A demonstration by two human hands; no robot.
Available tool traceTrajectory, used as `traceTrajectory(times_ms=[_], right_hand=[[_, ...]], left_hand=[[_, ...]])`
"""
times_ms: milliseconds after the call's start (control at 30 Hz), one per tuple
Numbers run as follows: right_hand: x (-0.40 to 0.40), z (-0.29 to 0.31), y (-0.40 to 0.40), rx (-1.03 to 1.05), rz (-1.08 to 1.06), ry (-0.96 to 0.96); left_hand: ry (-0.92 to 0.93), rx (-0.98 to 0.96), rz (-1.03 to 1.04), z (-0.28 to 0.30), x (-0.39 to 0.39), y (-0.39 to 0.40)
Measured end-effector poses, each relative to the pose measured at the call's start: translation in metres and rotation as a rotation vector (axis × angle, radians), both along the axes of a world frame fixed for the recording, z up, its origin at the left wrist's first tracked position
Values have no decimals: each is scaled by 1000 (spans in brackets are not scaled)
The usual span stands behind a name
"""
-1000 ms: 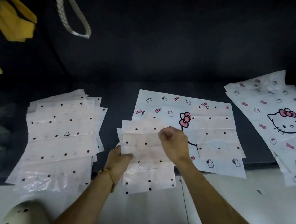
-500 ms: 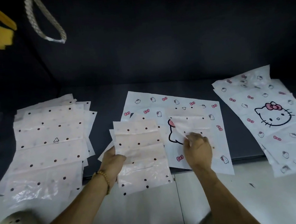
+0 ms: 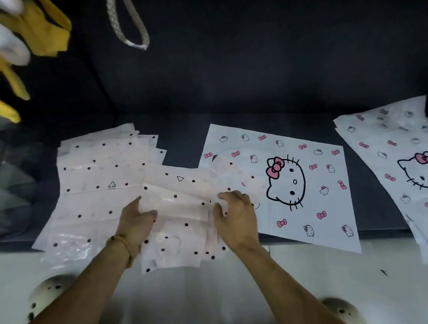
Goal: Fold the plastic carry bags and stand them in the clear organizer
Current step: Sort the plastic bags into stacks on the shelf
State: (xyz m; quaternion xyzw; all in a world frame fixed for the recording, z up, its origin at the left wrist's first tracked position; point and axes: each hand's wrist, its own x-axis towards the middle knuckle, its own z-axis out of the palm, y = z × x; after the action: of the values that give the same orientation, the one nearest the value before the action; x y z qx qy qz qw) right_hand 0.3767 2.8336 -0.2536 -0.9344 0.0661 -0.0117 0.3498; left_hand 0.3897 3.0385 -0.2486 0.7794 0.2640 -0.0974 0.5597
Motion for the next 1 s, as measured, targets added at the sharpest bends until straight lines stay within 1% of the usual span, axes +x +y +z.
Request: traceTrajectory(times_ms=[33,67,167,200,233,333,433,500,567,600,633,700,733,767,800,833,867,900,967,1000], right_hand=[[0,-3,1,-43,-16,-7],[-2,-8,3,-82,18,5],[-14,-24,12,-226,247,91],[-18,-29,14,-271,285,107],[-20,-32,13,-287,288,101],[-17,-30,7,-263,232,4],[-6,-24,-3,-270,182,5],[2,-19,-7,-198,80,45],[7,-12,-8,1,-47,31],[8,-6,-6,109,-74,22],[10,1,-1,184,-31,11],[11,13,11,237,213,17],[10,16,18,231,345,36],[7,18,26,204,457,61],[3,17,32,155,548,89],[-1,15,37,106,612,127],[-4,12,39,83,641,168],[-7,10,38,86,635,192],[-5,5,22,78,516,159],[-2,3,8,50,407,120]], left_hand=[[-6,9,2,2,0,12],[-13,18,-3,4,-1,24],[-12,38,2,8,-7,49],[-4,33,21,8,-9,55],[6,24,39,9,-12,60],[42,-4,79,8,-16,67],[52,-41,96,8,-16,69],[55,-74,102,7,-16,69],[63,-94,106,7,-15,65],[72,-106,103,7,-14,62],[78,-117,107,8,-12,59],[128,-159,146,12,-10,50],[166,-217,154,13,-10,47],[198,-318,155,15,-9,43],[207,-413,131,14,-8,41],[203,-465,102,15,-8,36],[192,-452,53,14,-9,30],[186,-374,-10,12,-9,25],[160,-192,-90,7,-9,14],[150,-165,-111,3,-10,11]])
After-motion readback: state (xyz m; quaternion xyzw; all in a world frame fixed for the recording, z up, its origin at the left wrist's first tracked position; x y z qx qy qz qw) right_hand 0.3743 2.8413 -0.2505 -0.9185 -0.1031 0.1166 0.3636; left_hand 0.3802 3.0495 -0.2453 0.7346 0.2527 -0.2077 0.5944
